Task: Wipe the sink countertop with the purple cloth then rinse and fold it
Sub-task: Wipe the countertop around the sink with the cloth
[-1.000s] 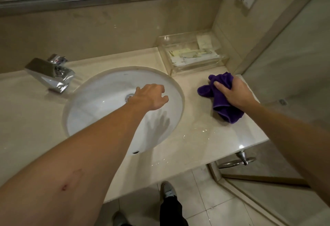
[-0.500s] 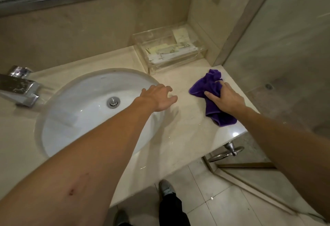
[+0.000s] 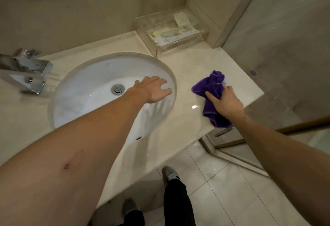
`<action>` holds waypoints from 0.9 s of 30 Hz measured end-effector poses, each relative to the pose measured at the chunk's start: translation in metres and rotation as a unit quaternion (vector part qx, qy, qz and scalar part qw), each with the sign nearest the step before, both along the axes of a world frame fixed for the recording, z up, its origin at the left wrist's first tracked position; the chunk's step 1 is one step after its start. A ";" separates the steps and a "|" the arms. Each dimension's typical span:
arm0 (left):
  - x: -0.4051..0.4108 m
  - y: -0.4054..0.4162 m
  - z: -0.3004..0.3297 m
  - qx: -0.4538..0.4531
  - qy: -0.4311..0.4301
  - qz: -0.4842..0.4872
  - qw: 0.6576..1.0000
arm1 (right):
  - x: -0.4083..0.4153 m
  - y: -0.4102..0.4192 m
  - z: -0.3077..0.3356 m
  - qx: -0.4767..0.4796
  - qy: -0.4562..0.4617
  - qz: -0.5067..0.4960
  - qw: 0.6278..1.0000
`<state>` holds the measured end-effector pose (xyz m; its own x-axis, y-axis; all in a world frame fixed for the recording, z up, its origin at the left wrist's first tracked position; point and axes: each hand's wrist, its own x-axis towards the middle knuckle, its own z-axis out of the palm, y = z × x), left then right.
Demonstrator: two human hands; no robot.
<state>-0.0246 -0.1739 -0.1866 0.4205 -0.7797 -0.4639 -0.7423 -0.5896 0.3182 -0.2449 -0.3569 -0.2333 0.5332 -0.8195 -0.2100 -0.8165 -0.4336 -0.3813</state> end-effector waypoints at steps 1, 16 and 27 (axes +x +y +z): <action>0.001 0.007 0.002 -0.007 -0.001 0.000 1.000 | 0.005 0.015 -0.001 -0.005 -0.001 -0.007 1.000; 0.040 0.120 0.010 0.002 -0.002 0.067 0.998 | 0.102 0.139 -0.005 0.020 -0.071 -0.018 0.997; -0.011 0.100 0.031 -0.004 -0.022 0.068 0.997 | 0.033 0.071 0.044 -0.005 -0.098 -0.083 0.992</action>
<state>-0.0353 -0.0735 -0.1557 0.5422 -0.7183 -0.4360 -0.6694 -0.6829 0.2926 -0.2122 -0.2854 -0.1892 0.4217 -0.9004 -0.1074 -0.7867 -0.3044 -0.5370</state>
